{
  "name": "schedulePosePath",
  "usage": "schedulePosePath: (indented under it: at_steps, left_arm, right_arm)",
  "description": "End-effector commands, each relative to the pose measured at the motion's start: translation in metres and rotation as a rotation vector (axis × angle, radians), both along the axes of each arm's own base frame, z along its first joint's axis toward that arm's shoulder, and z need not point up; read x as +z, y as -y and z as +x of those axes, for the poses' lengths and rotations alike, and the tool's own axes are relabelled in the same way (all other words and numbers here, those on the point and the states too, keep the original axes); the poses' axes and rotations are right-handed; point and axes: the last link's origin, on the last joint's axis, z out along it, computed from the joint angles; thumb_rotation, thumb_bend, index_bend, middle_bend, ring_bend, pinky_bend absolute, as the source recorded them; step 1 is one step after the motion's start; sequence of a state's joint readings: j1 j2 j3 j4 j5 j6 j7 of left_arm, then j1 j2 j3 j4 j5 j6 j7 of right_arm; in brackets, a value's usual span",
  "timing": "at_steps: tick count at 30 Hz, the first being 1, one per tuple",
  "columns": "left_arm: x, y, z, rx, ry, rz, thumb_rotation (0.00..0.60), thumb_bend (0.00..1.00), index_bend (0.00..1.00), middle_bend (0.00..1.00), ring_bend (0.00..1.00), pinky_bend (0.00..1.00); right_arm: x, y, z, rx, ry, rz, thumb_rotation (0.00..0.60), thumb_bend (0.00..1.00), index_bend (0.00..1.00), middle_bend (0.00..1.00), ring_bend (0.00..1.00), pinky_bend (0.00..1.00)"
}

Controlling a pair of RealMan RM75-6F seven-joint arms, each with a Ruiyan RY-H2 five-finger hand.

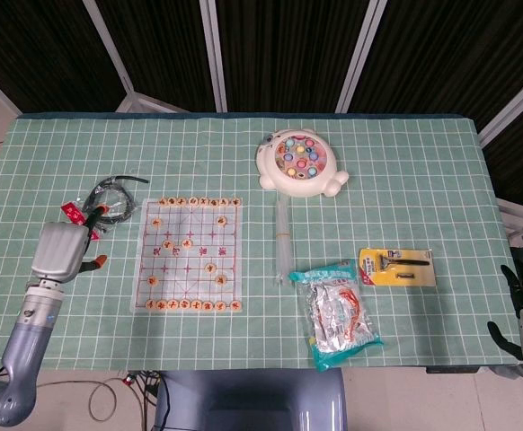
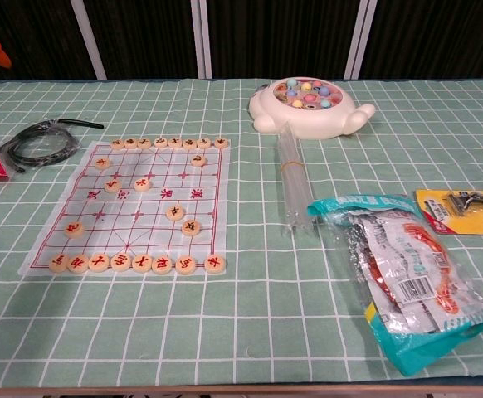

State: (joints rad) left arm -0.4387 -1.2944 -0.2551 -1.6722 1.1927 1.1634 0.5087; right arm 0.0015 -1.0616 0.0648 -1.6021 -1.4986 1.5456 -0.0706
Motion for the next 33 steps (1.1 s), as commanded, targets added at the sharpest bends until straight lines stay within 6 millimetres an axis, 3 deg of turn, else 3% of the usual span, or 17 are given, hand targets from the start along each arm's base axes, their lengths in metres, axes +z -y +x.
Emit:
schedulePosePath:
  at_steps: [1, 15, 33]
  left_arm:
    - [-0.012, -0.017, 0.009, 0.01, -0.024, -0.034, 0.6, 0.16, 0.33, 0.89, 0.82, 0.92]
    - [-0.04, -0.069, 0.011, 0.108, -0.111, -0.067, 0.6, 0.17, 0.36, 0.92, 0.85, 0.93]
    - [-0.082, -0.105, 0.007, 0.194, -0.148, -0.121, 0.6, 0.22, 0.42, 0.95, 0.87, 0.94]
  right_arm:
    - [0.0, 0.0, 0.0, -0.003, 0.003, 0.002, 0.6, 0.34, 0.0, 0.0, 0.0, 0.0]
    - [0.001, 0.001, -0.001, -0.021, 0.027, 0.002, 0.6, 0.34, 0.0, 0.0, 0.0, 0.0]
    - [0.0, 0.001, -0.001, -0.031, 0.041, 0.007, 0.6, 0.34, 0.0, 0.0, 0.0, 0.0]
